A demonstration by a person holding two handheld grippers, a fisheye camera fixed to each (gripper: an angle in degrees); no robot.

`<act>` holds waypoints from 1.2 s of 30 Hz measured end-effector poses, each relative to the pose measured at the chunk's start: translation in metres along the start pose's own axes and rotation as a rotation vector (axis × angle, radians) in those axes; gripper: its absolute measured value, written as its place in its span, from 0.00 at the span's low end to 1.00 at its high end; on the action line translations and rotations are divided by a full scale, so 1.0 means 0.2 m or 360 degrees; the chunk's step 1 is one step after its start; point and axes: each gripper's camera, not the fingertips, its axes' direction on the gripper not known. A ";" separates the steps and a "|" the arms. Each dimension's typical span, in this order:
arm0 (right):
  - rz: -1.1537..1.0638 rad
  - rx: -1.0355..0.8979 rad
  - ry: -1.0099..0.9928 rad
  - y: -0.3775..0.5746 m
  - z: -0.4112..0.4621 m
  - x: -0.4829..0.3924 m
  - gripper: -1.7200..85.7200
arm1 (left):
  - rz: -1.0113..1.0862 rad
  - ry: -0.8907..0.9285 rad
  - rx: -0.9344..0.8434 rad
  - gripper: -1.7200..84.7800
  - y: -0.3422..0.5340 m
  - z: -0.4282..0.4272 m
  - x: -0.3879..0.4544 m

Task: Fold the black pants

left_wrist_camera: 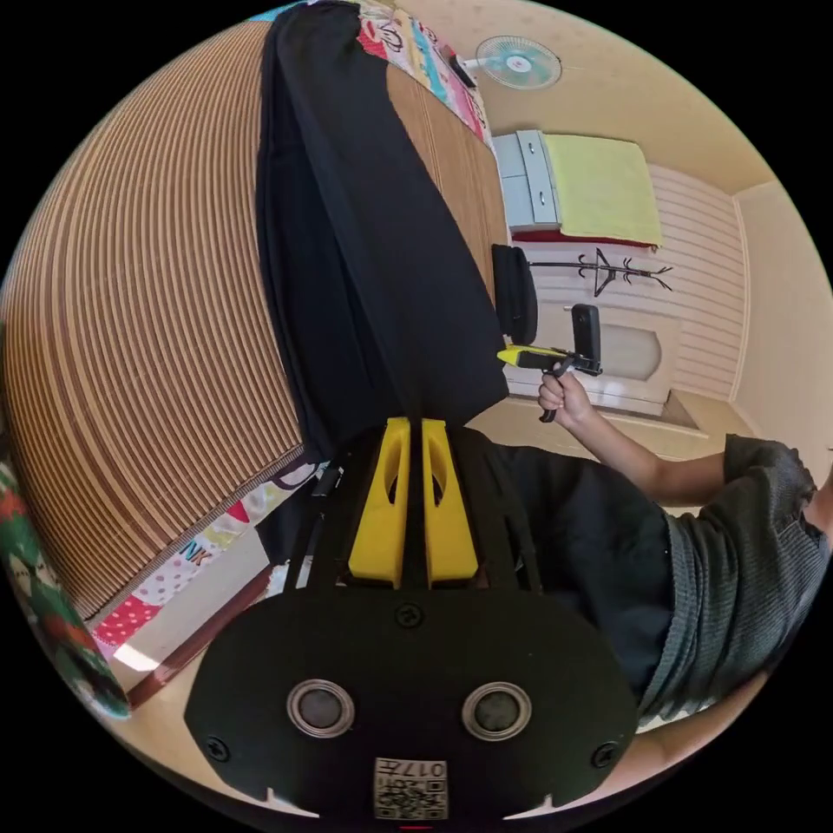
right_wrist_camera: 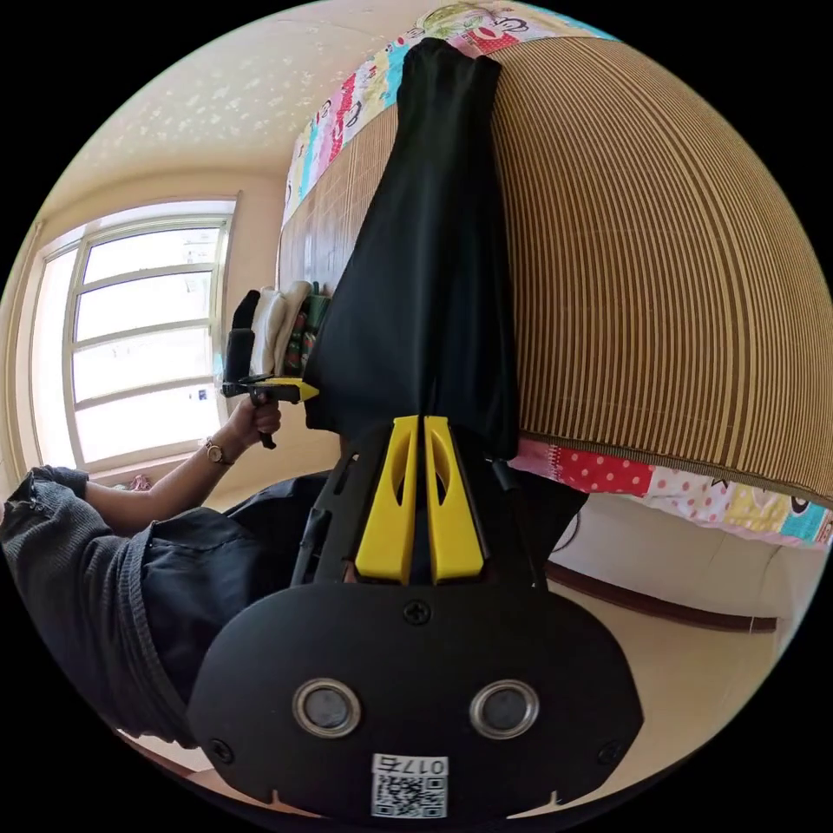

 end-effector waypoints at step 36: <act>0.0010 0.0082 -0.0542 -1.29 -0.20 0.65 0.18 | -0.0278 -0.0317 0.0486 0.17 -1.19 0.26 0.03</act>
